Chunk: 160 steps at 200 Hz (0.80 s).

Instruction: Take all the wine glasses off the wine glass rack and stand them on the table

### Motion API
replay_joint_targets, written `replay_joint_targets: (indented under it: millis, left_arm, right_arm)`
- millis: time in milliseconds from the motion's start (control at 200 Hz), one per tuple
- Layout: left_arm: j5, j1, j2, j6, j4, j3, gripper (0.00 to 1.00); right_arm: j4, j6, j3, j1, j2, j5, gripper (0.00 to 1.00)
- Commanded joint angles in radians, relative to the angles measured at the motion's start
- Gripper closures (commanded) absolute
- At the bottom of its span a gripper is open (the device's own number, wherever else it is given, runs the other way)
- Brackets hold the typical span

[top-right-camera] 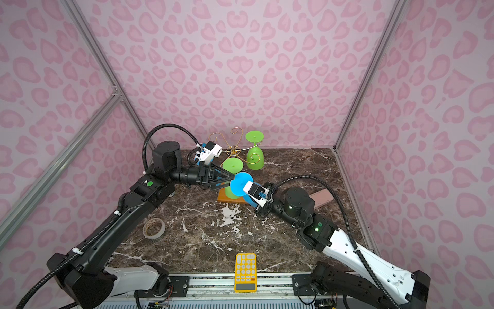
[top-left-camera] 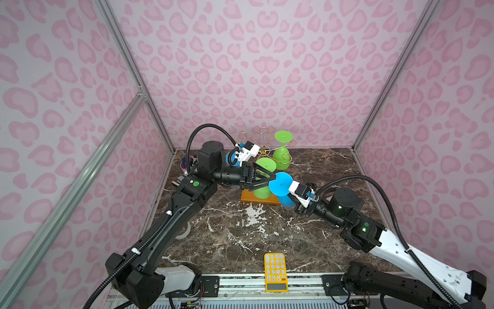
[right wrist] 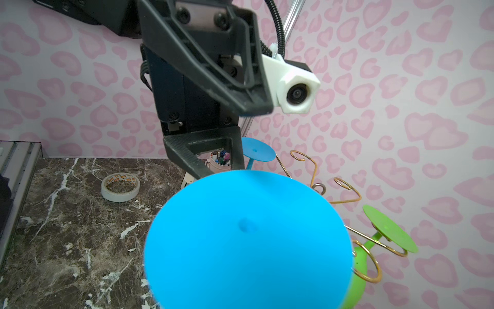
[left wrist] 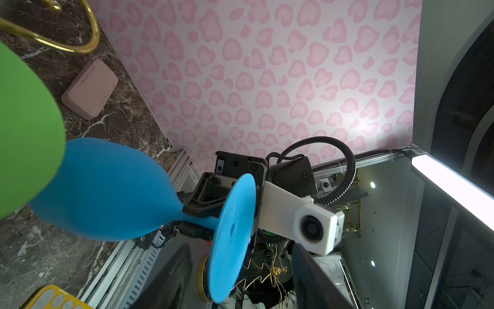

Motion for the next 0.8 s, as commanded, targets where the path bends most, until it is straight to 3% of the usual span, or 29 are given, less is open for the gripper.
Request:
replay_joint_targets:
  millis: [0,525,635,795]
  left_arm:
    - [0.028,-0.007,0.005,0.009,0.015,-0.004,0.39]
    - [0.082,-0.013,0.01,-0.014,0.055,-0.057,0.63]
    - [0.084,-0.013,0.012,-0.014,0.055,-0.051,0.75]
    - [0.09,-0.013,0.015,-0.016,0.057,-0.044,0.82]
  right_arm:
    - [0.05,0.003,0.005,0.0,0.018,0.003,1.0]
    - [0.113,0.01,0.009,0.0,0.05,0.042,1.0]
    - [0.111,0.015,0.007,-0.001,0.049,0.036,1.0]
    - [0.099,0.019,0.012,-0.001,0.059,0.022,1.0]
